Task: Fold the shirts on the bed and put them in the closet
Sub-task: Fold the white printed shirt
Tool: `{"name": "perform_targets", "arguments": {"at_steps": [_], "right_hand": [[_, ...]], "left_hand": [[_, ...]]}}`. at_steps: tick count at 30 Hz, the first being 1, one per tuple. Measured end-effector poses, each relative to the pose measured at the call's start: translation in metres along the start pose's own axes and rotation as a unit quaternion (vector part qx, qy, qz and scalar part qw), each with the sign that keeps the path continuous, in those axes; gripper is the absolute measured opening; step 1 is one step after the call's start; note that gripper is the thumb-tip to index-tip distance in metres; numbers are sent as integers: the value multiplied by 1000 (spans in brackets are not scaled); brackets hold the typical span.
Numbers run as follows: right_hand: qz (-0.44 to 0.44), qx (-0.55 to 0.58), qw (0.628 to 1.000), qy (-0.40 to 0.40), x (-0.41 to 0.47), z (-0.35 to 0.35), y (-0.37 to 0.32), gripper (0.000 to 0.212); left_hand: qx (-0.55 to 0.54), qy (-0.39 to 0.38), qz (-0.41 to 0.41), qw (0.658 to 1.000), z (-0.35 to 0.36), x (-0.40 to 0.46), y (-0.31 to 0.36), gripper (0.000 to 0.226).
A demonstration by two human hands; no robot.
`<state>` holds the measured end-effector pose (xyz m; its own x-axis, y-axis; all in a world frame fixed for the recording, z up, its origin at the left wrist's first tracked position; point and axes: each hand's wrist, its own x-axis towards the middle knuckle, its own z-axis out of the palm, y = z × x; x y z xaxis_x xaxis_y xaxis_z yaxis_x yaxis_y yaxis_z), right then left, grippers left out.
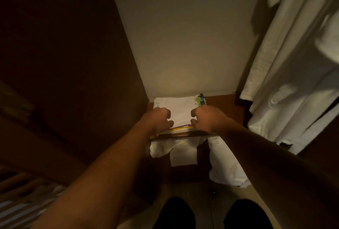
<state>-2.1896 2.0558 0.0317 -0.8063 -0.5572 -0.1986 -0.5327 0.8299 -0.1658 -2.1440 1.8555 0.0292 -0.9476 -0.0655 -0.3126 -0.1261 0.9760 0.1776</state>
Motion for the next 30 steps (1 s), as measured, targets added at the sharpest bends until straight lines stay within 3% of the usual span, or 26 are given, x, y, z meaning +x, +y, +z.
{"name": "perform_targets", "arguments": {"at_steps": [7,13,20,30], "right_hand": [[2,-5,1000,-2,-82,-118,-70,35],[-36,-8,999,5,-130,-157,-120,34],[-105,-3,994,-28,-176,-154,-168,37],[-212,-22,975,-66,-232,-129,-249,15]], "left_hand": [[-18,-5,6,1000,-105,-123,14,39],[-35,5,-2,999,-149,-204,11,31],[-99,25,-71,992,-132,-295,-6,19],[-162,28,-177,970,-83,-416,-54,16]]}}
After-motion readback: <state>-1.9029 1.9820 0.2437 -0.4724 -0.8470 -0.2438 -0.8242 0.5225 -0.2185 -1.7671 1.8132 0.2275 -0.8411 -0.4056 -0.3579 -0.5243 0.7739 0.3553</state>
